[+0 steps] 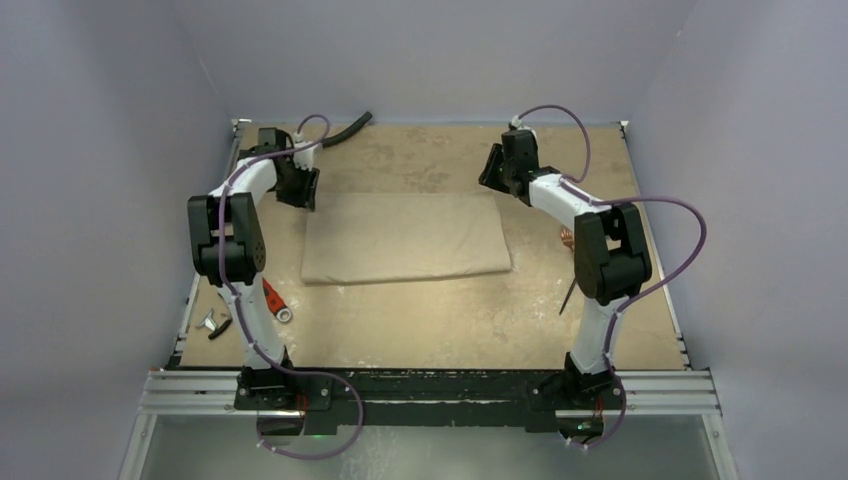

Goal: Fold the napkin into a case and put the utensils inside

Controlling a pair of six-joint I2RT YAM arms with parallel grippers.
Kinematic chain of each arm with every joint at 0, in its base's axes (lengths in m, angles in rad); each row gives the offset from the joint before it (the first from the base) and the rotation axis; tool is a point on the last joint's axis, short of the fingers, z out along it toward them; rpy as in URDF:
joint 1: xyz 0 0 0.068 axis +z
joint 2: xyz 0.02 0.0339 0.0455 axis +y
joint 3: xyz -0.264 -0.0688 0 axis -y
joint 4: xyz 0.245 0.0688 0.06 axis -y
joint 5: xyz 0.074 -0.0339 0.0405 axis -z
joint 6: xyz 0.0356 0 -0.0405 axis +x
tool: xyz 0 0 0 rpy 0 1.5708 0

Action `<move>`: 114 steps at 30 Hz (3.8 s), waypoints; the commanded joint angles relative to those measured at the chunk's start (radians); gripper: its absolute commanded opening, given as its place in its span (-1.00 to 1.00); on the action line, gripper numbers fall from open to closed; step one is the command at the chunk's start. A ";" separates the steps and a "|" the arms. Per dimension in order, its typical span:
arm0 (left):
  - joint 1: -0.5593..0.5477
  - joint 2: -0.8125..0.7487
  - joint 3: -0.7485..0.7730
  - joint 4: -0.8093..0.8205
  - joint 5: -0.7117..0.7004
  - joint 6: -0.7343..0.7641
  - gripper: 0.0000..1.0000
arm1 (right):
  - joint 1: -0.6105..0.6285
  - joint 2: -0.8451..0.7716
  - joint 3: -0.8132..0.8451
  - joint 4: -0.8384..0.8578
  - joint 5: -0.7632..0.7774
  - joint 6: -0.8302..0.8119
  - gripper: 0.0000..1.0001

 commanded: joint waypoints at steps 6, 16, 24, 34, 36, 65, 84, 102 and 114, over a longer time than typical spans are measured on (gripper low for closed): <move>0.014 0.036 0.032 -0.010 0.110 -0.066 -0.25 | -0.012 -0.025 0.010 0.005 0.003 -0.021 -0.13; 0.018 0.038 0.017 0.033 0.076 -0.110 -0.62 | -0.023 -0.004 0.025 0.005 0.006 -0.024 -0.13; 0.016 -0.024 -0.015 0.051 0.067 -0.099 -0.74 | -0.033 0.049 0.034 0.069 0.013 -0.082 0.55; 0.015 -0.047 -0.032 0.067 0.051 -0.086 -0.73 | -0.033 0.105 0.055 0.143 0.005 -0.178 0.43; 0.013 -0.047 -0.032 0.069 0.048 -0.087 -0.73 | -0.033 0.101 0.042 0.160 -0.007 -0.194 0.35; 0.013 -0.063 -0.021 0.067 0.042 -0.098 -0.73 | -0.033 0.145 -0.005 0.178 -0.064 -0.224 -0.23; -0.006 -0.072 0.016 0.053 0.042 -0.110 -1.00 | -0.033 0.049 -0.041 0.169 -0.028 -0.196 -1.00; -0.049 -0.064 0.057 0.126 -0.026 -0.112 -1.00 | -0.045 -0.012 -0.095 0.137 0.088 -0.147 -1.00; -0.055 -0.004 0.024 0.212 -0.101 -0.117 -1.00 | -0.045 0.073 -0.041 0.163 0.052 -0.165 0.11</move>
